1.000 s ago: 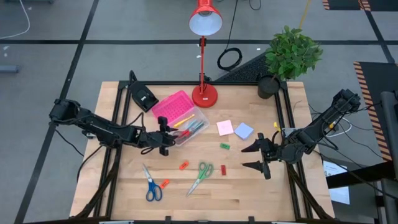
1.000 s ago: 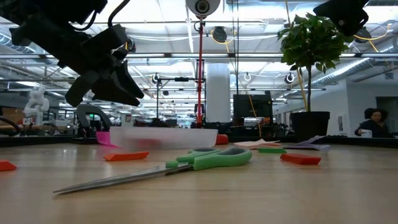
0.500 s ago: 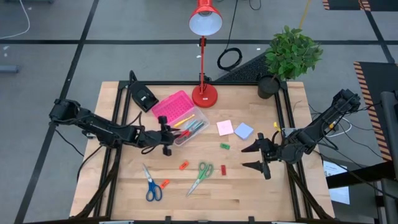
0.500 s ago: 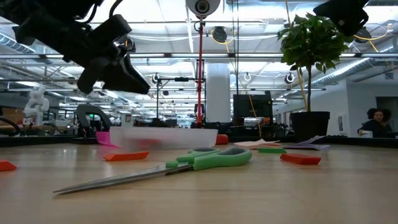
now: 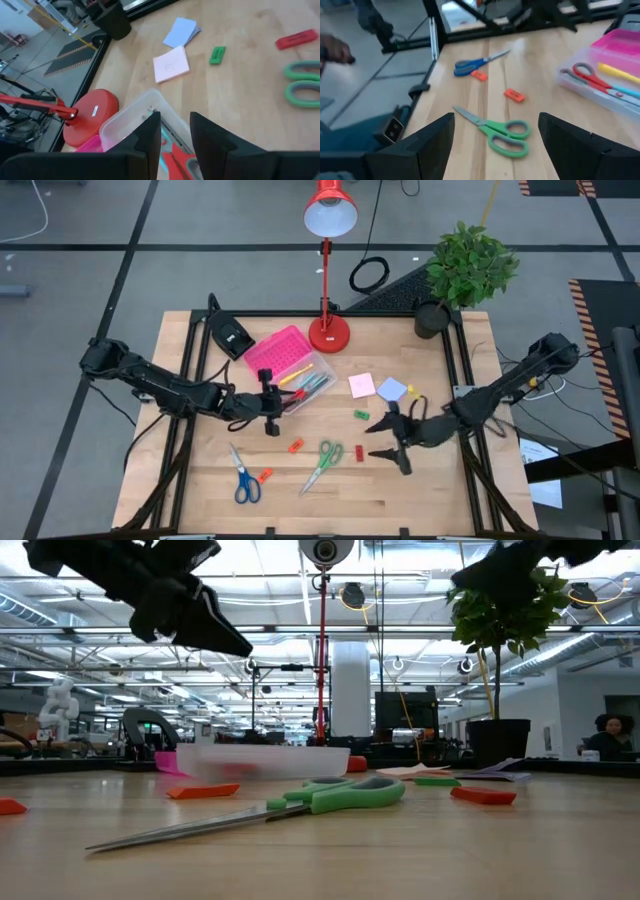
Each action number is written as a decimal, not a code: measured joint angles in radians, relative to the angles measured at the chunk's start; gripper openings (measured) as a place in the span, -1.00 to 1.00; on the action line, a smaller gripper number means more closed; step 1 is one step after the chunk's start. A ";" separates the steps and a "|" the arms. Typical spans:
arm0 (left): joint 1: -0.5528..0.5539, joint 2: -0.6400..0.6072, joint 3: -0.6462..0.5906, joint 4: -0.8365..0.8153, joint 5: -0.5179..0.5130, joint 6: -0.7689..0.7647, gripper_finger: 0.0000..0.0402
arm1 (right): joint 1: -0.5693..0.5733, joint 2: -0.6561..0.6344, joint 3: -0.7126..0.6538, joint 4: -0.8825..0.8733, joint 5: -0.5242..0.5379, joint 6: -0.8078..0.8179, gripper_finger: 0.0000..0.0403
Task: Pack school essentials
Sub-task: Put the green scissors into the pink supply box
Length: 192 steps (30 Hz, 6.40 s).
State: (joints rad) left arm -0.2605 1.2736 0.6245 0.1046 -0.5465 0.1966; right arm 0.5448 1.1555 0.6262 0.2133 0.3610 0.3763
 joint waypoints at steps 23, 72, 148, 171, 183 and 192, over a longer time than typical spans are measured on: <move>-0.045 0.000 0.007 -0.080 -0.001 -0.109 -0.47 | -0.101 0.612 0.296 -0.010 -0.240 -0.366 -0.20; -0.057 0.000 0.007 -0.079 -0.003 -0.096 -0.47 | -0.136 0.650 0.299 -0.046 -0.333 -0.441 -0.90; -0.143 0.560 0.675 0.504 -0.064 0.100 -0.01 | -0.032 0.172 -0.156 1.211 -0.195 -0.419 -0.88; -0.105 0.560 0.675 0.543 0.031 0.015 -0.02 | -0.032 0.172 -0.156 1.189 -0.150 -0.448 -0.88; -0.080 0.599 0.676 0.622 0.104 -0.022 -0.02 | -0.042 0.172 -0.156 1.185 -0.149 -0.449 -0.88; -0.072 0.622 0.675 0.657 0.102 -0.017 -0.14 | -0.042 0.172 -0.156 1.177 -0.148 -0.453 -0.88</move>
State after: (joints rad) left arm -0.3321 1.8954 1.2999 0.7620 -0.4442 0.1798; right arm 0.5030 1.3277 0.4702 1.3907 0.2127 -0.0765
